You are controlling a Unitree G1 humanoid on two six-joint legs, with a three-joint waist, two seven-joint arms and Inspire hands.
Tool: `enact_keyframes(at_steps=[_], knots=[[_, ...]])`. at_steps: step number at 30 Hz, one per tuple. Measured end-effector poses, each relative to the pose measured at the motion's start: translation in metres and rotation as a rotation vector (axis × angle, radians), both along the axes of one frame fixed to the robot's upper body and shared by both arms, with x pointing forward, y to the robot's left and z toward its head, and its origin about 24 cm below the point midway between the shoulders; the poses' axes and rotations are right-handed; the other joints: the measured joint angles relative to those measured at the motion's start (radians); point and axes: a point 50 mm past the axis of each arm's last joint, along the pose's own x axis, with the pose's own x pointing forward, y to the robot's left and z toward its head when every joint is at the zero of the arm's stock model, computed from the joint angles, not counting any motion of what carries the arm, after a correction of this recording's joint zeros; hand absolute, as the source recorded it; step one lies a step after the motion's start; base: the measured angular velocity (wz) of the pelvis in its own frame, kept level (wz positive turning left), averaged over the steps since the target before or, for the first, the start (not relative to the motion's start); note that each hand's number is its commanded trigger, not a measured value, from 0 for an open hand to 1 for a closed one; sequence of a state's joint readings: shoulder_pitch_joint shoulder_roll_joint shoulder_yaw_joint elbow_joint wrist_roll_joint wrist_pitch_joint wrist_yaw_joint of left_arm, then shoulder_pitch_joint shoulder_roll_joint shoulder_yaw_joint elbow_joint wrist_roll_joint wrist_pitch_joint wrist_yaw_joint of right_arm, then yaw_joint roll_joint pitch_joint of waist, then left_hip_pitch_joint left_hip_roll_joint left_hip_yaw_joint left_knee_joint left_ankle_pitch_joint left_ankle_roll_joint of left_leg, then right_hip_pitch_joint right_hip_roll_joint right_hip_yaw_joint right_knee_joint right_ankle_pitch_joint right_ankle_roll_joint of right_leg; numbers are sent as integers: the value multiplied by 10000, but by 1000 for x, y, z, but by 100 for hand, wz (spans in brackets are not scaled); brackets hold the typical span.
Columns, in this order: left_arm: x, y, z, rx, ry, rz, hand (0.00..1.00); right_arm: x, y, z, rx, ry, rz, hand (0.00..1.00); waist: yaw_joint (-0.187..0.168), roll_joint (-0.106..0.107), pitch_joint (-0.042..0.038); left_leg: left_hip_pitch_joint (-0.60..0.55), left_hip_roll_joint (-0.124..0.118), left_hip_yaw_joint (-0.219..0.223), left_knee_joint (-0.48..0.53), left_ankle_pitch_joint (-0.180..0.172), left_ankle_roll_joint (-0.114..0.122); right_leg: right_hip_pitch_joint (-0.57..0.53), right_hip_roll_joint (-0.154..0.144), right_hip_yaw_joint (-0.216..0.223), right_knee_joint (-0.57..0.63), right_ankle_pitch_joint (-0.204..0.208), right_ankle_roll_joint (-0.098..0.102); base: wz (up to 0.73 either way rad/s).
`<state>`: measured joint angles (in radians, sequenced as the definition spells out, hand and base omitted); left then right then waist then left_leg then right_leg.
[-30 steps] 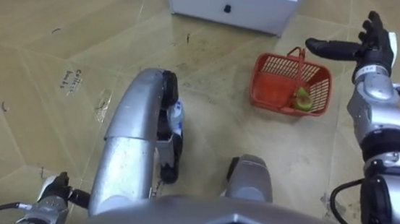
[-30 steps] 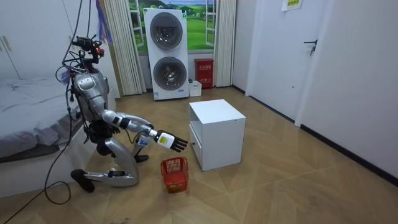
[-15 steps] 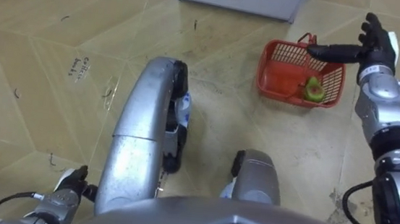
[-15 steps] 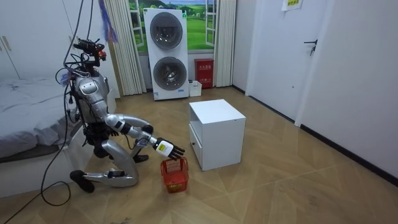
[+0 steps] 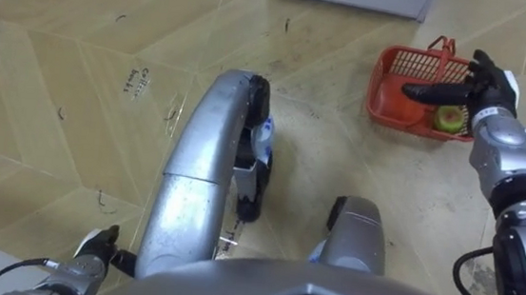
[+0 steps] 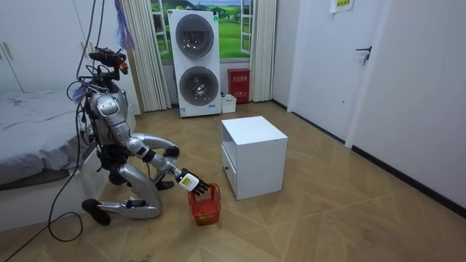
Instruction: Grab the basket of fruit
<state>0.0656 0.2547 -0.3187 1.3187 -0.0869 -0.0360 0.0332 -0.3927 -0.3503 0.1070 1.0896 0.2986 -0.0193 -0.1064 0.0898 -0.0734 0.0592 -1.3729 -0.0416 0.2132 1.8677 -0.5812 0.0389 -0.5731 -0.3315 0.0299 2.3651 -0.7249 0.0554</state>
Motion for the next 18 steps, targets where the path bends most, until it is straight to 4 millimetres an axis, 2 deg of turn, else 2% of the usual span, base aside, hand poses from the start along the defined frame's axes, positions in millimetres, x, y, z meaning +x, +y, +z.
enact_keyframes(at_steps=[9,14,18], knots=[[0,0,0,-125,-32,312,0,0,2,-1,66,46,56,0,29,7,0,-39,-11,15,-2,1,-1,-52,-27,4,23,0,0,0],[-2,-2,-1,-300,160,138,0,-13,-3,-13,287,852,-3,0,147,84,-9,-50,-15,73,-19,1,4,-126,-89,18,32,0,1,0],[-3,-3,-1,-473,295,22,0,-15,-6,-14,636,967,-78,0,249,110,-20,-79,-14,206,-110,6,9,-229,-210,132,45,0,1,0]])
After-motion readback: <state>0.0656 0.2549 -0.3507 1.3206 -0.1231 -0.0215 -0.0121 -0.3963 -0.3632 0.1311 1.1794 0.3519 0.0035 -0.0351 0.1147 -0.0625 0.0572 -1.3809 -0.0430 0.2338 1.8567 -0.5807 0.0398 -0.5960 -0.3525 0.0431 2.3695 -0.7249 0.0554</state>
